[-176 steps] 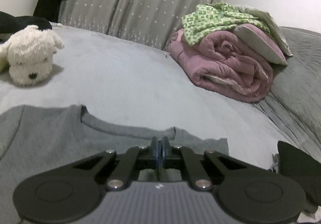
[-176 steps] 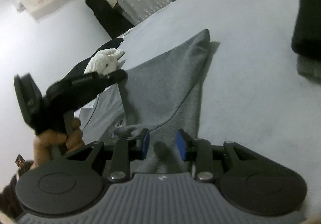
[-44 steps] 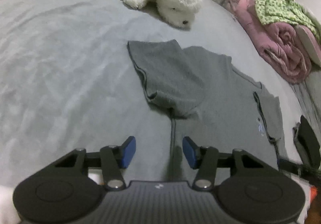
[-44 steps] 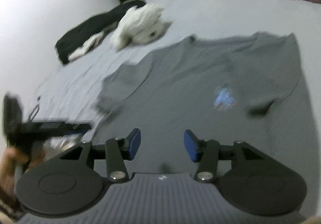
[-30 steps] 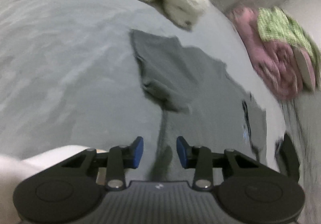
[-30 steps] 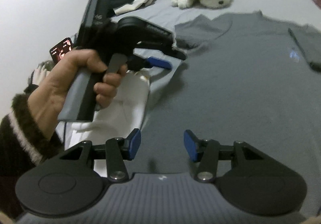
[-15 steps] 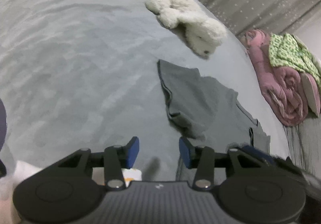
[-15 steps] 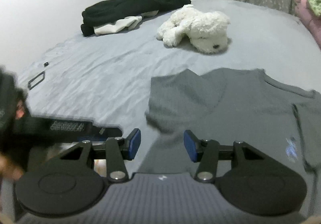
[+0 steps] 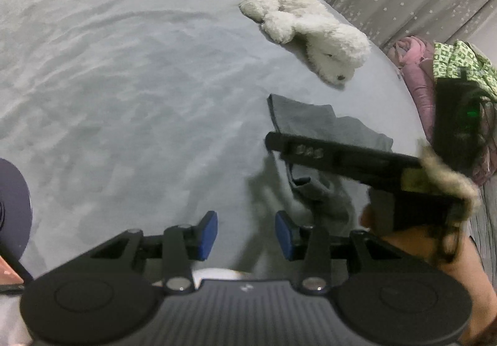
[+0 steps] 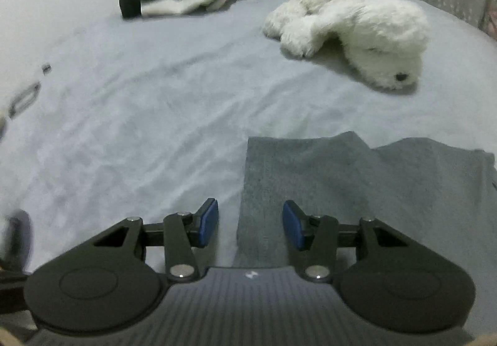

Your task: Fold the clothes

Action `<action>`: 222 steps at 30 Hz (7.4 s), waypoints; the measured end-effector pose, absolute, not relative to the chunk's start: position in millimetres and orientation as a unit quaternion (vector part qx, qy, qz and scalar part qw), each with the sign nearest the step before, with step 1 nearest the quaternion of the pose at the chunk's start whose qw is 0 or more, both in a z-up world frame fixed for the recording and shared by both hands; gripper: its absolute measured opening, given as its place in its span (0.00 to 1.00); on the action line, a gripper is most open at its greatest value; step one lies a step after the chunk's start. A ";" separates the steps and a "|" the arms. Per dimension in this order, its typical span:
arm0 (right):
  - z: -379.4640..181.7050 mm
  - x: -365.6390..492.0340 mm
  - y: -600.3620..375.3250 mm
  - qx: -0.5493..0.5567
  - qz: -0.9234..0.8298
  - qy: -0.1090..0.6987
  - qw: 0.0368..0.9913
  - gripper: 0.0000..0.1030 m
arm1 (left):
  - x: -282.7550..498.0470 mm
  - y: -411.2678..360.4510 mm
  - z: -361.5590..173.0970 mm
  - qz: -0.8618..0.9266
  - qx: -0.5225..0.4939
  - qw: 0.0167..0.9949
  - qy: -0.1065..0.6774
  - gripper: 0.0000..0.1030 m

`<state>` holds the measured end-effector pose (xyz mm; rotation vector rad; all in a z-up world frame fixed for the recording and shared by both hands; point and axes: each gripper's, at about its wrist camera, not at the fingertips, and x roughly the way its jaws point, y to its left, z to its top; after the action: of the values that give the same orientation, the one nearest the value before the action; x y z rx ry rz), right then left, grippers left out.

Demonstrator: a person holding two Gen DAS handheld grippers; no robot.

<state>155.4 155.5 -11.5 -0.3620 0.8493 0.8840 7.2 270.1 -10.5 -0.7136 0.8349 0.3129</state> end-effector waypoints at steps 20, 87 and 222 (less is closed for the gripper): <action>24.1 191.9 91.8 -0.009 0.413 0.381 0.827 0.03 | 19.7 241.3 -10.4 0.050 -0.333 0.851 0.403 0.16; 6.7 10.2 -151.7 0.251 0.384 0.486 0.744 0.42 | -47.4 123.7 -2.7 -0.090 -0.056 0.849 0.518 0.32; -28.2 12.4 -177.6 0.189 0.415 0.524 0.719 0.41 | -37.4 78.2 -20.5 -0.192 -0.119 0.865 0.447 0.40</action>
<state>12.4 -177.6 -28.2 0.4189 1.1584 0.9170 -37.4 78.2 -20.5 -0.2492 0.9368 -0.4026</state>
